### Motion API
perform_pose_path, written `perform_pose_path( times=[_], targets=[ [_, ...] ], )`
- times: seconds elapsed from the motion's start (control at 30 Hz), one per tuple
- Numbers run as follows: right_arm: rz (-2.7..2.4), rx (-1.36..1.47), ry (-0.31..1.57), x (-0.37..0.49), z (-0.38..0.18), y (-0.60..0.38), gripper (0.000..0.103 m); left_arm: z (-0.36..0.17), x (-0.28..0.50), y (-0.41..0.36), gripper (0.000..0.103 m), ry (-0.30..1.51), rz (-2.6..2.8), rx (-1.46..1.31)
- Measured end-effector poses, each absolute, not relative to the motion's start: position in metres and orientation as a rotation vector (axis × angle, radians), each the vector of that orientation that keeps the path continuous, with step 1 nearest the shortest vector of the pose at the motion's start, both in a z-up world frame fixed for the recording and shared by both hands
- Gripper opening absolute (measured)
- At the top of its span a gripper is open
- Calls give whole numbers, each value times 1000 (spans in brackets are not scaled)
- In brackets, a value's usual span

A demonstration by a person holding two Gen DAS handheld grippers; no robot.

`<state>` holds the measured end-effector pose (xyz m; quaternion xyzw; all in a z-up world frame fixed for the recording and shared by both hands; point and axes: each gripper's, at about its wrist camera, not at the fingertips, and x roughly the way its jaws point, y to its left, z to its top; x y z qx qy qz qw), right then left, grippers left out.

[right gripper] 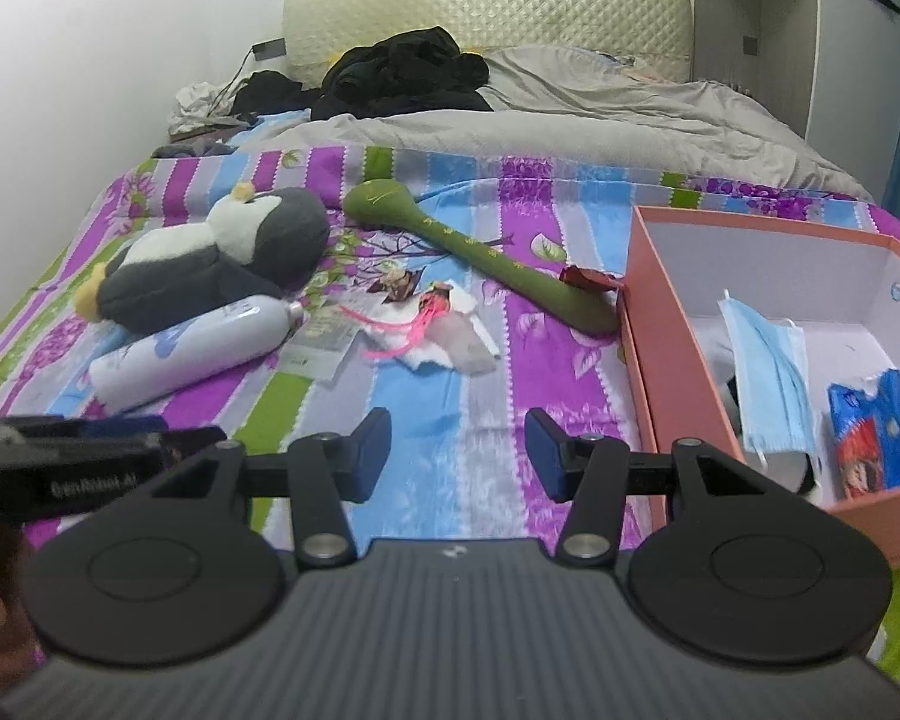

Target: Organize soft objects

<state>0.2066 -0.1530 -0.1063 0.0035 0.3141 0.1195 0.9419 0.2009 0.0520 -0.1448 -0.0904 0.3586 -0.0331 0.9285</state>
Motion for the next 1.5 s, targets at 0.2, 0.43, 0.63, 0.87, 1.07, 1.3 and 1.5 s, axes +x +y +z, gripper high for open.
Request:
perform_pose_path(
  times=[0.2, 0.43, 0.63, 0.87, 1.07, 1.3, 1.5],
  targets=[
    [231, 31, 662, 243, -122, -147, 52, -162, 236, 43, 55, 739, -76, -186],
    [149, -37, 633, 288, -134, -141, 48, -192, 284, 41, 55, 755, -81, -201],
    [51, -165, 602, 336, -151, -131, 40, -208, 318, 41, 54, 747, -95, -227],
    [-44, -325, 613, 379, -172, -125, 31, -216, 354, 42, 54, 746, -133, -288],
    [-88, -462, 576, 395, -181, -115, 31, -215, 379, 47, 54, 724, -139, -329],
    [-135, -522, 600, 417, -194, -113, 31, -222, 402, 44, 54, 737, -156, -328],
    [-131, -528, 629, 421, -202, -115, 14, -228, 407, 35, 40, 748, -174, -285]
  ],
)
